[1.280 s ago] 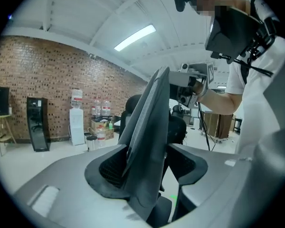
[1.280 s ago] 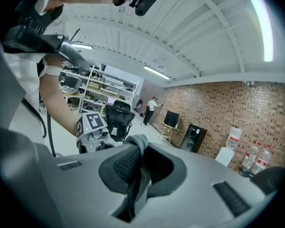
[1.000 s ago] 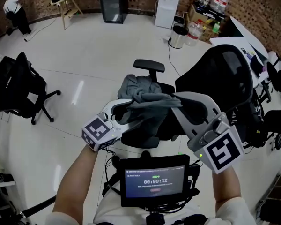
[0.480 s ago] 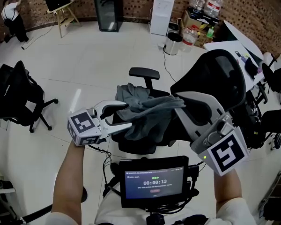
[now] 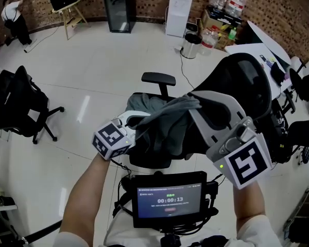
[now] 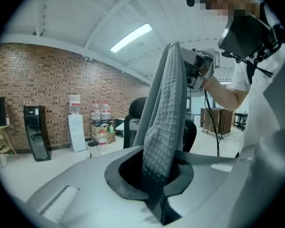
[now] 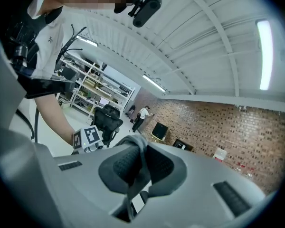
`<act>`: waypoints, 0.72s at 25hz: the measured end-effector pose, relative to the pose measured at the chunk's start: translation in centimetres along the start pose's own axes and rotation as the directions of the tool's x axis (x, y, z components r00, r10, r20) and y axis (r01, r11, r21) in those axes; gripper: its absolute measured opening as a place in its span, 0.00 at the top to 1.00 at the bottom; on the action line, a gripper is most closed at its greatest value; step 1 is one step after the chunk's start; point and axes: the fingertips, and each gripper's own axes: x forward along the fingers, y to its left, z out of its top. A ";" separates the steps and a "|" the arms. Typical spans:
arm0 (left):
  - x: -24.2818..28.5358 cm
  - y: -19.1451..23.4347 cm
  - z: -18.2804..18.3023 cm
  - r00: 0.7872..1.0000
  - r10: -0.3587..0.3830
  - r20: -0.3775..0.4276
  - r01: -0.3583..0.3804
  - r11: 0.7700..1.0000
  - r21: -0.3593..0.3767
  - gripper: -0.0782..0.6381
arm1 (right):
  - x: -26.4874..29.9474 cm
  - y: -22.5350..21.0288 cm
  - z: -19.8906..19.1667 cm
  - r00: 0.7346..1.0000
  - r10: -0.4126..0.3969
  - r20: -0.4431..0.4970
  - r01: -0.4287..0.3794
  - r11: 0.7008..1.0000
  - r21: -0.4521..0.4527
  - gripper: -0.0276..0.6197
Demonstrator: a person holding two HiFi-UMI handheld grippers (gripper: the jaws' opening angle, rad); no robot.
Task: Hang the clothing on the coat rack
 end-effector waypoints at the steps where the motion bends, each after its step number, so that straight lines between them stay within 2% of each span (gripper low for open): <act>1: -0.9 0.4 0.5 1.000 0.018 0.014 -0.018 1.000 -0.013 0.86 | 0.0 -0.6 -0.2 1.000 -0.017 0.000 0.017 1.000 0.020 0.94; 5: -5.3 2.0 2.8 0.987 0.135 0.093 -0.129 0.990 -0.061 0.86 | 0.2 -2.6 -0.4 0.997 -0.054 0.046 0.052 0.997 0.053 0.94; 9: -8.7 2.3 4.7 0.967 0.228 0.118 -0.222 0.973 -0.061 0.86 | 0.8 -4.0 -0.3 0.993 -0.064 0.096 0.055 0.994 0.092 0.94; 14: -13.2 2.1 7.9 0.930 0.321 0.179 -0.310 0.947 -0.086 0.86 | 2.5 -4.9 1.8 0.978 -0.031 0.207 0.011 0.995 0.096 0.94; 18: -17.7 1.4 9.1 0.884 0.426 0.195 -0.410 0.904 -0.118 0.86 | 4.9 -4.1 4.5 0.953 0.038 0.299 -0.065 0.995 0.081 0.94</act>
